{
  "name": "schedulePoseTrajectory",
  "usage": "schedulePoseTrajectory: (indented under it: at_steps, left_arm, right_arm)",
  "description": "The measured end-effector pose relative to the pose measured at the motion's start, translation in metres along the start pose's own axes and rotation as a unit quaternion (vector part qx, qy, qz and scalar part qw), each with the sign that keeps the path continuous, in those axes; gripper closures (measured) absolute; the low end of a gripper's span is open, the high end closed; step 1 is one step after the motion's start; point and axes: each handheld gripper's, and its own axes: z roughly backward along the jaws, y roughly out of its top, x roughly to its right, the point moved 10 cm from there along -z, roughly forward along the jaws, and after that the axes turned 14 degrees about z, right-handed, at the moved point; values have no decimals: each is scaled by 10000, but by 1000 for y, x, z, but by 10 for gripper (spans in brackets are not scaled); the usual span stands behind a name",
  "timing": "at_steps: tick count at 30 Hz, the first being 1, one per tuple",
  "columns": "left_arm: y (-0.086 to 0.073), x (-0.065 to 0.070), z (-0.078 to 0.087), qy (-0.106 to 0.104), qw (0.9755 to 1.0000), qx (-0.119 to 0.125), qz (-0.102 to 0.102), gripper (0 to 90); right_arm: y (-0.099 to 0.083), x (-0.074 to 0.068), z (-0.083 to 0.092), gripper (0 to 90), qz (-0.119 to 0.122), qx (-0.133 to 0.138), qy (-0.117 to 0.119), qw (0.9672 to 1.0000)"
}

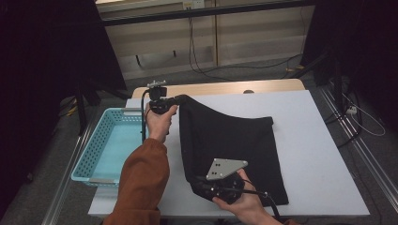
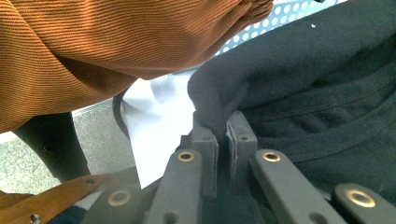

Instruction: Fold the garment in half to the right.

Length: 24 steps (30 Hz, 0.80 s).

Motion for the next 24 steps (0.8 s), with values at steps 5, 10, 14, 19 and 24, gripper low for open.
schedulePoseTrajectory:
  at_steps: [5, 10, 14, 19, 24]
  left_arm:
    - [7, -4, 9, 21, 10000, 68, 17, 864]
    - [11, -8, 14, 76, 9999, 114, 49, 864]
    - [14, -10, 18, 108, 9998, 155, 56, 865]
    - [21, -9, 23, 105, 9997, 223, 51, 865]
    - [25, -9, 28, 135, 9996, 245, -5, 864]
  right_arm:
    - [7, -2, -2, 852, 52, 53, 33, 10000]
    - [15, -3, -6, 852, 84, 116, 72, 9999]
    - [21, -4, -9, 853, 115, 163, 90, 9998]
    - [29, -6, -10, 853, 164, 237, 108, 9995]
    - [36, -7, -10, 854, 212, 293, 118, 9993]
